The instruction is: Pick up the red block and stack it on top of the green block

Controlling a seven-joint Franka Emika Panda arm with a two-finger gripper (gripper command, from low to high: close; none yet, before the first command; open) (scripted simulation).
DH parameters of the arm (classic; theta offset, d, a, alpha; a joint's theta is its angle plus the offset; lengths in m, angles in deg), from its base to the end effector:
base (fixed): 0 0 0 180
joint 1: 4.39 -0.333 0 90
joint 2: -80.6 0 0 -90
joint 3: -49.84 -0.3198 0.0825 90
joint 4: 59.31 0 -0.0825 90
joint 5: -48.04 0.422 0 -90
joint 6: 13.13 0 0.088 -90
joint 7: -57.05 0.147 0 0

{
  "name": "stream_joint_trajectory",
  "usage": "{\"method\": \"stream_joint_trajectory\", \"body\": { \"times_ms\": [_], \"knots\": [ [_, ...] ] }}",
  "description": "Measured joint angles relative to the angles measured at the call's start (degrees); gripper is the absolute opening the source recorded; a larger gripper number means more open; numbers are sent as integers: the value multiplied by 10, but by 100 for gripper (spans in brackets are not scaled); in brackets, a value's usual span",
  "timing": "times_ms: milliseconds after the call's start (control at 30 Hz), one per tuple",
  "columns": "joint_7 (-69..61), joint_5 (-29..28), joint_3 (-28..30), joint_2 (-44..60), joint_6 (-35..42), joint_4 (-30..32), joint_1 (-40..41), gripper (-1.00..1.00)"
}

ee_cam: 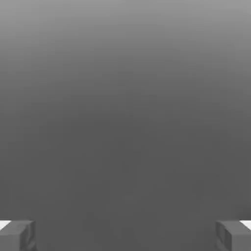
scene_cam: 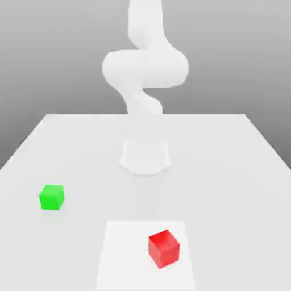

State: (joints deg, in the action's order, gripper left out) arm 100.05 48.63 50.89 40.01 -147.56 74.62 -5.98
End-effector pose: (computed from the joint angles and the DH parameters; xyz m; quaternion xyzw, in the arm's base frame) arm 0.4436 0.0030 0.6343 -0.8720 0.3410 -0.3217 0.1404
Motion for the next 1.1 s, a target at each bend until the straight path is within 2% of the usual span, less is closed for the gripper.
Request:
{"method": "stream_joint_trajectory", "body": {
  "times_ms": [467, 700, 900, 933, 1100],
  "knots": [
    [-157, 29, 32, 295, -149, 121, -69, 0],
    [-210, 10, 29, 439, -224, 180, -81, 0],
    [-227, 21, 14, 563, -323, 171, -69, 0],
    [-229, 23, 11, 575, -334, 170, -67, -100],
    [-228, 22, 11, 575, -333, 170, -66, -100]
  ]
}}
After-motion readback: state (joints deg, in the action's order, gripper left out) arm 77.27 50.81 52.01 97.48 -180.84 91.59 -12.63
